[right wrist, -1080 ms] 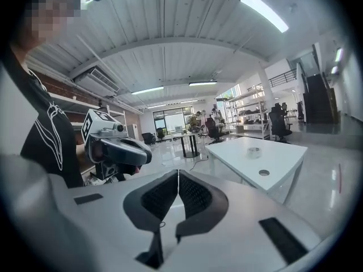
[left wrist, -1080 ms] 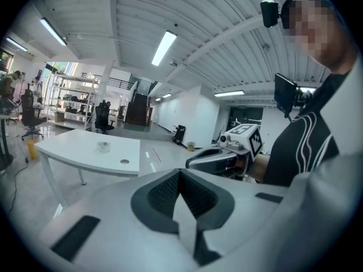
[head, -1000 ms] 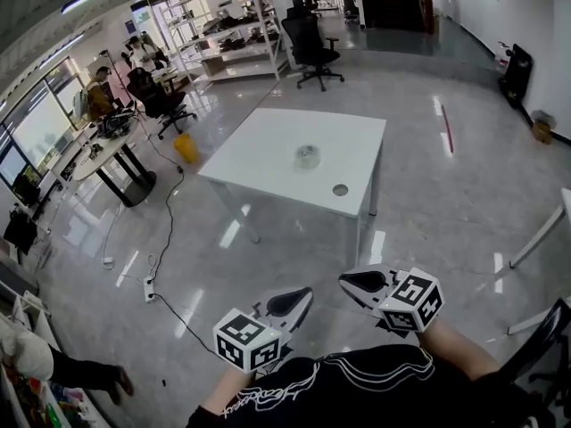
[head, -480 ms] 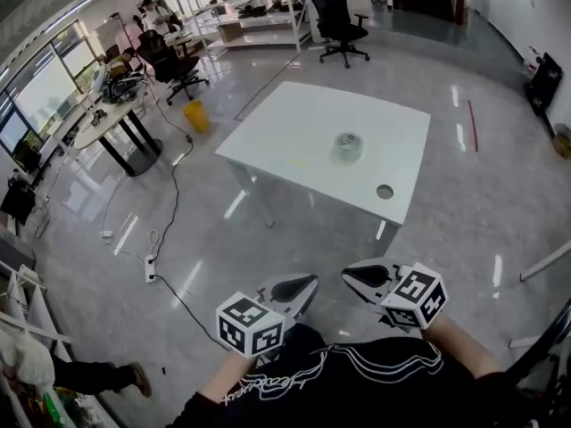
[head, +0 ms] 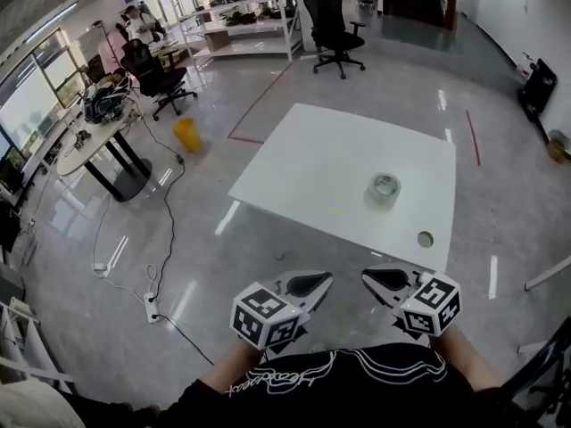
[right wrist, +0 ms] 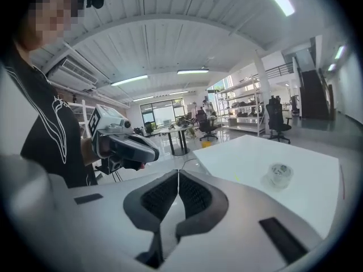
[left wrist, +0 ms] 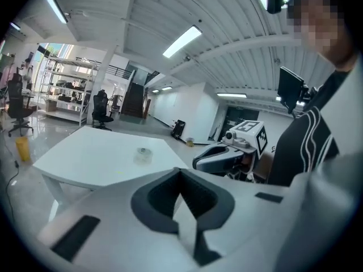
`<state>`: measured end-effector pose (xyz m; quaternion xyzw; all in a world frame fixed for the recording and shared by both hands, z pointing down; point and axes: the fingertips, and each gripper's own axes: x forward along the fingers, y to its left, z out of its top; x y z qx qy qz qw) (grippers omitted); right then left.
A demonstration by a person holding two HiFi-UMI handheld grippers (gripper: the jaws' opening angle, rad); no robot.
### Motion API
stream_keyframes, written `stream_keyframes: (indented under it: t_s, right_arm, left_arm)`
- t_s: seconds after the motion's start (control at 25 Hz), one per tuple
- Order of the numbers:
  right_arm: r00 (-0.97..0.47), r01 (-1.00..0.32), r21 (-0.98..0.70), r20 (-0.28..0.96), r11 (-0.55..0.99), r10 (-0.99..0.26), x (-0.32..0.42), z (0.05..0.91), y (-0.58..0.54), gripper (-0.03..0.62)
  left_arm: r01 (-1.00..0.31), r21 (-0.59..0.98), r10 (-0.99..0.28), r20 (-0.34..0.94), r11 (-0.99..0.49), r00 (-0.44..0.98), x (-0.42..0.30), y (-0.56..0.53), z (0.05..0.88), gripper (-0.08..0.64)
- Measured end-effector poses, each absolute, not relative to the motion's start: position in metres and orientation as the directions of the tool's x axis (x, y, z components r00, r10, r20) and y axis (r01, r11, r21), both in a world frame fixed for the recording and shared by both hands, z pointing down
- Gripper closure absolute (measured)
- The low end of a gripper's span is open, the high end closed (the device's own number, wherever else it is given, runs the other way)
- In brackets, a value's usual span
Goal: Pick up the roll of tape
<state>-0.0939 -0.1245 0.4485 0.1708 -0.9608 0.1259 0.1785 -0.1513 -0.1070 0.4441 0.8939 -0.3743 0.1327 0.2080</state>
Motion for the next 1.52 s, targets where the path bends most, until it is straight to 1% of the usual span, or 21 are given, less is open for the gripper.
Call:
stream_keyframes:
  t_s: [0.12, 0.24, 0.48, 0.6, 0.68, 0.8, 1.08, 1.36, 1.44, 1.48, 1.52]
  right_arm:
    - [-0.868, -0.405, -0.157, 0.378, 0.901, -0.324, -0.113, 0.446, -0.144, 0.579]
    - [-0.841, -0.440, -0.124, 0.403, 0.889, -0.360, -0.115, 0.452, -0.161, 0.578]
    - [-0.791, -0.514, -0.146, 0.462, 0.846, -0.401, -0.082, 0.465, -0.196, 0.578]
    - [-0.775, -0.527, -0.125, 0.477, 0.841, -0.415, -0.070, 0.464, -0.221, 0.578]
    - [-0.776, -0.533, -0.133, 0.469, 0.836, -0.420, -0.064, 0.464, -0.244, 0.579]
    - [-0.786, -0.533, -0.180, 0.466, 0.826, -0.406, -0.058, 0.474, -0.276, 0.578]
    - [-0.747, -0.572, -0.194, 0.524, 0.797, -0.409, -0.031, 0.511, -0.339, 0.578]
    - [-0.648, -0.599, -0.082, 0.633, 0.797, -0.423, -0.024, 0.542, -0.393, 0.577]
    - [-0.595, -0.591, -0.001, 0.676, 0.807, -0.435, -0.022, 0.555, -0.404, 0.575]
    - [-0.563, -0.575, 0.049, 0.700, 0.817, -0.439, -0.020, 0.563, -0.409, 0.568]
    - [-0.538, -0.554, 0.088, 0.721, 0.828, -0.436, -0.019, 0.570, -0.412, 0.541]
  left_arm:
    - [-0.697, 0.278, -0.589, 0.382, -0.661, 0.712, -0.170, -0.133, 0.448, 0.557]
    - [-0.655, 0.297, -0.556, 0.357, -0.695, 0.751, -0.169, -0.157, 0.453, 0.557]
    - [-0.581, 0.339, -0.461, 0.374, -0.740, 0.805, -0.140, -0.202, 0.463, 0.557]
    - [-0.552, 0.326, -0.429, 0.379, -0.767, 0.820, -0.125, -0.220, 0.457, 0.557]
    - [-0.551, 0.303, -0.429, 0.383, -0.778, 0.818, -0.120, -0.240, 0.455, 0.557]
    - [-0.564, 0.335, -0.421, 0.412, -0.755, 0.808, -0.120, -0.272, 0.475, 0.557]
    - [-0.585, 0.396, -0.401, 0.457, -0.708, 0.794, -0.110, -0.326, 0.515, 0.557]
    - [-0.578, 0.439, -0.389, 0.450, -0.688, 0.804, -0.112, -0.364, 0.532, 0.557]
    - [-0.580, 0.448, -0.384, 0.456, -0.680, 0.803, -0.116, -0.368, 0.540, 0.557]
    - [-0.584, 0.453, -0.381, 0.463, -0.674, 0.800, -0.119, -0.369, 0.545, 0.557]
    - [-0.589, 0.459, -0.380, 0.471, -0.665, 0.796, -0.121, -0.369, 0.551, 0.557]
